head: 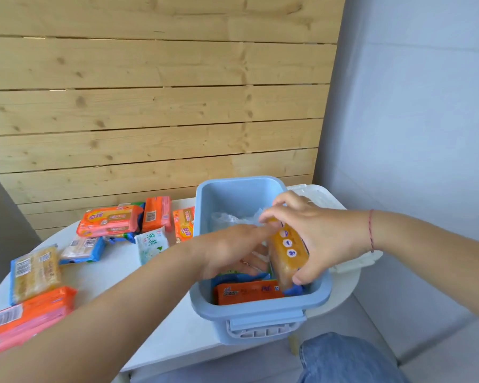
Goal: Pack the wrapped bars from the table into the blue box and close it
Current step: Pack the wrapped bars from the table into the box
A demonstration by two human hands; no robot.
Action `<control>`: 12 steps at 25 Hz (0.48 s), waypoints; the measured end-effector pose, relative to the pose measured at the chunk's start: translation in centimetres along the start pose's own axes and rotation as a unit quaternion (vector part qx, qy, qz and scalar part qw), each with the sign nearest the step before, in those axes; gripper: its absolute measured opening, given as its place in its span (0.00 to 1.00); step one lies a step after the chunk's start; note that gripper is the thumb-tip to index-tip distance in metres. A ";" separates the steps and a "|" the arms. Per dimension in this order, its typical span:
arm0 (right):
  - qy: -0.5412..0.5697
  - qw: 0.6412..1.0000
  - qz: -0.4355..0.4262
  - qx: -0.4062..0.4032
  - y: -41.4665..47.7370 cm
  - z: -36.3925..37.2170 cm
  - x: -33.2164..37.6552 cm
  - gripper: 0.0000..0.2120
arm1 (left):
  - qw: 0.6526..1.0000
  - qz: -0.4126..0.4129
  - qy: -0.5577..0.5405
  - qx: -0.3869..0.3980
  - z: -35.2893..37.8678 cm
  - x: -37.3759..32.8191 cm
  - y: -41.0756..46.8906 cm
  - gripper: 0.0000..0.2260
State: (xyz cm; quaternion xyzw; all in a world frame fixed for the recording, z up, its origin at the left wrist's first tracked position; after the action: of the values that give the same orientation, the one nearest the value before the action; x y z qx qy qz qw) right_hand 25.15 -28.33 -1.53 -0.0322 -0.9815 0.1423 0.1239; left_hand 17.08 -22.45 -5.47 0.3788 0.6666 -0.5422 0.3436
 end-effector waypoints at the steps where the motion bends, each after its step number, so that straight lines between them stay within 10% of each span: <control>1: -0.026 0.999 0.009 0.015 0.1 0.4 -0.1 0.44 | 0.992 -0.017 0.125 0.014 -0.2 0.2 0.1 0.20; 6: -0.161 0.984 0.042 0.068 1.7 2.6 0.2 0.38 | 0.825 -0.041 0.519 0.219 2.6 3.1 0.0 0.17; 12: -0.221 0.967 0.065 0.112 2.2 3.6 0.1 0.31 | 0.814 -0.032 0.539 0.213 2.1 3.9 0.3 0.18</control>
State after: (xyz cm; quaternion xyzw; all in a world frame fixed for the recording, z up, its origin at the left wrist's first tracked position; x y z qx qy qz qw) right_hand 24.20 -27.15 -5.46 -0.0497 -0.9581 0.2627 -0.1025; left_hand 15.63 -24.01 -9.35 0.6530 0.6245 -0.3900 -0.1775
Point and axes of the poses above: each hand's wrist, its own y-axis towards the middle knuckle, its own z-axis out of the palm, x = y × z, the point moved 7 cm from there along y, towards the middle knuckle, and after that the axes turned 6 degrees about x, right-handed, at the moved point
